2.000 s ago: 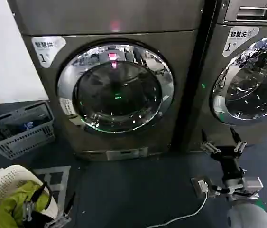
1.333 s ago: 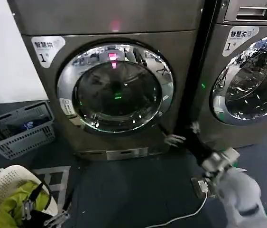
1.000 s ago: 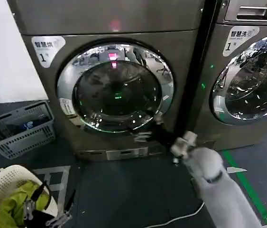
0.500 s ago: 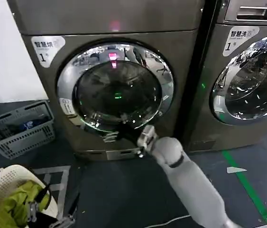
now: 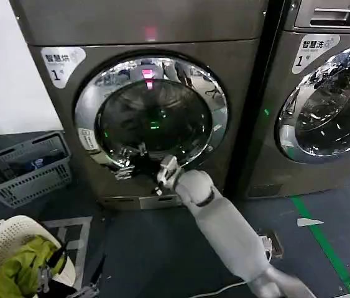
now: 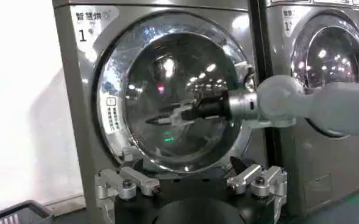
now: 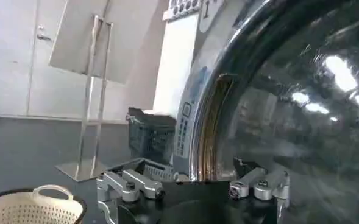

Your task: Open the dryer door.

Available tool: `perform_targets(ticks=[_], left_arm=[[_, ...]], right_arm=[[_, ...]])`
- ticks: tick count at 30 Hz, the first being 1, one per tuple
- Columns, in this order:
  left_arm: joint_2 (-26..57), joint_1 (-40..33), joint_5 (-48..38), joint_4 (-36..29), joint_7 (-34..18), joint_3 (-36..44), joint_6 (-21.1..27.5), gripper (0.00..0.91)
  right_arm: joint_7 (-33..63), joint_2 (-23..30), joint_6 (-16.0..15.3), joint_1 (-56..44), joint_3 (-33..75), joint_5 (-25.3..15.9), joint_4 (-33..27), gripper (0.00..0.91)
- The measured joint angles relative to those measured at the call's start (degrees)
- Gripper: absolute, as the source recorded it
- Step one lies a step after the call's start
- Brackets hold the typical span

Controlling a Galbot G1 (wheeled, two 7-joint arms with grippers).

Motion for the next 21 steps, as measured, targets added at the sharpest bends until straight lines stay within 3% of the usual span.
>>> perform_targets(ticks=[9, 13, 21], left_arm=[[-0.46, 0.11, -0.42, 0.4, 0.27, 0.12, -0.5, 0.907], [-0.66, 0.09, -0.29, 0.4, 0.29, 0.12, -0.46, 0.907], [-1.01, -0.22, 0.01, 0.88, 0.38, 0.16, -0.16, 0.907]], right_arm=[[-0.44, 4.35, 0.89, 3.89, -1.33, -0.56, -7.37, 0.907], [-0.53, 4.31, 2.4, 5.52, -1.24, -1.78, -9.98, 0.907], [-4.08, 4.33, 2.27, 7.13, -1.05, -0.34, -12.8, 0.907]])
